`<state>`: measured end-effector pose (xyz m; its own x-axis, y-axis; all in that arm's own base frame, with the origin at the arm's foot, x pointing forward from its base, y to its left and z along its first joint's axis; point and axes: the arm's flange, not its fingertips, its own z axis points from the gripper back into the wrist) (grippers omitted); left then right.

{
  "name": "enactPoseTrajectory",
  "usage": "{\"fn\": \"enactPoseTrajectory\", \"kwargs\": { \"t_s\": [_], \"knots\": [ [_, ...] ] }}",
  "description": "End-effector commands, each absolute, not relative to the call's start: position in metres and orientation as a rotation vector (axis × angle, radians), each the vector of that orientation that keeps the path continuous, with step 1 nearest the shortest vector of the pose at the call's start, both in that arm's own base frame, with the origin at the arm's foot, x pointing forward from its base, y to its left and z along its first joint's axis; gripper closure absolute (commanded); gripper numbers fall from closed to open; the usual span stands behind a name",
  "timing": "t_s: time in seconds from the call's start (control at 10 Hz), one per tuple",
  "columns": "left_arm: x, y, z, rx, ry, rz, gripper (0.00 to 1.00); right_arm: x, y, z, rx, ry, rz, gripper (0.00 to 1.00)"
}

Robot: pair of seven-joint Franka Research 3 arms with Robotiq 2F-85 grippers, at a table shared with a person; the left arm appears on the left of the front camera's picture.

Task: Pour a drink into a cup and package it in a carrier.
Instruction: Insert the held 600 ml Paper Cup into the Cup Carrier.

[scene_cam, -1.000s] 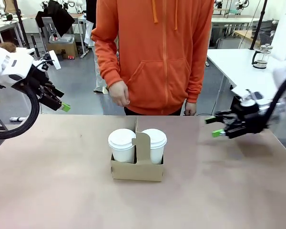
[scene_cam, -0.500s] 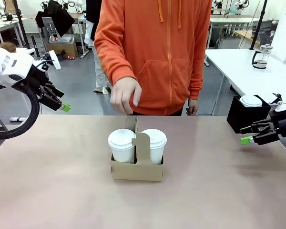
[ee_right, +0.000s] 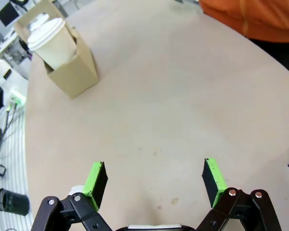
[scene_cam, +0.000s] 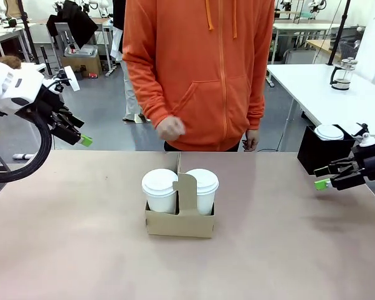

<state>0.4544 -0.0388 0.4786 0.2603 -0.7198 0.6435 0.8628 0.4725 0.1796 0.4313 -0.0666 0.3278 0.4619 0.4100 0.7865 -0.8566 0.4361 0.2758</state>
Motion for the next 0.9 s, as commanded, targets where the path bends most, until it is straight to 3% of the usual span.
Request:
{"fn": "enactPoseTrajectory", "kwargs": {
  "t_s": [0.0, 0.8],
  "knots": [
    [0.4541, -0.0378, 0.4783, -0.247, -0.749, -1.081, 0.0, 0.4316, -0.0686, 0.3285, 0.733, -0.711, 0.893, 0.0],
    [0.4541, -0.0378, 0.4783, -0.247, -0.749, -1.081, 0.0, 0.4316, -0.0686, 0.3285, 0.733, -0.711, 0.893, 0.0]
  ]
}}
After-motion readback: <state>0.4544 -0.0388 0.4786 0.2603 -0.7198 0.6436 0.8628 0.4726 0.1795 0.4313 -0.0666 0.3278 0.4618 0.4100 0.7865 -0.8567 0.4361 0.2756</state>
